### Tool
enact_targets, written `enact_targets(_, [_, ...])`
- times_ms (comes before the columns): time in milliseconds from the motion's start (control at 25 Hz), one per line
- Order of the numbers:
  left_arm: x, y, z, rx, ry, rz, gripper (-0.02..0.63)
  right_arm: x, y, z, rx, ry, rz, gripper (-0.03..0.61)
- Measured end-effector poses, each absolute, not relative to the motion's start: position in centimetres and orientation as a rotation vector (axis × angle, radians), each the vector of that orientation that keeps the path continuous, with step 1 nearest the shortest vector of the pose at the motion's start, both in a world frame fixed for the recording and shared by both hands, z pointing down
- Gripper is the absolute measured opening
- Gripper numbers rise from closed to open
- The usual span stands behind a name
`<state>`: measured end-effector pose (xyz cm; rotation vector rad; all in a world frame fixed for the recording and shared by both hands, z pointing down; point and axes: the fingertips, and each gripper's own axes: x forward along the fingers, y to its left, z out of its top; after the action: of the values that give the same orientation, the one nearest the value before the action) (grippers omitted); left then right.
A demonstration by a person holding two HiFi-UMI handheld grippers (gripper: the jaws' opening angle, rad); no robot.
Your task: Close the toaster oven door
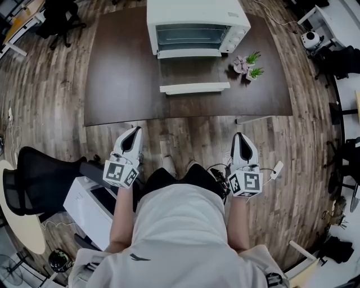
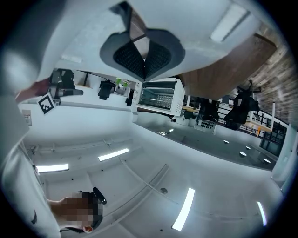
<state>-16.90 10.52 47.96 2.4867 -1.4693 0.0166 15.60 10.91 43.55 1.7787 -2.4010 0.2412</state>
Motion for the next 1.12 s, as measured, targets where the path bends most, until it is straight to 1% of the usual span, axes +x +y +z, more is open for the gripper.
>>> enact_targets(280, [-18.8, 7.8, 48.2, 2.493, -1.448, 0.009, 0.003, 13.4, 9.7, 44.3, 1.769, -2.382, 0.26, 0.002])
enact_targets(480, [-18.8, 5.6, 49.3, 2.465, -1.457, 0.009, 0.003, 13.5, 6.6, 45.0, 1.751, -2.389, 0.279, 0.002])
enact_targets(720, [-17.3, 0.9, 49.8, 2.461, -1.476, 0.016, 0.003, 14.6, 0.7, 46.3, 1.707, -2.417, 0.298, 0.002])
enact_targets(1120, [-14.4, -8.1, 47.8, 2.44, -1.604, 0.025, 0.003, 17.2, -11.3, 45.8, 1.597, -2.52, 0.28, 0.002])
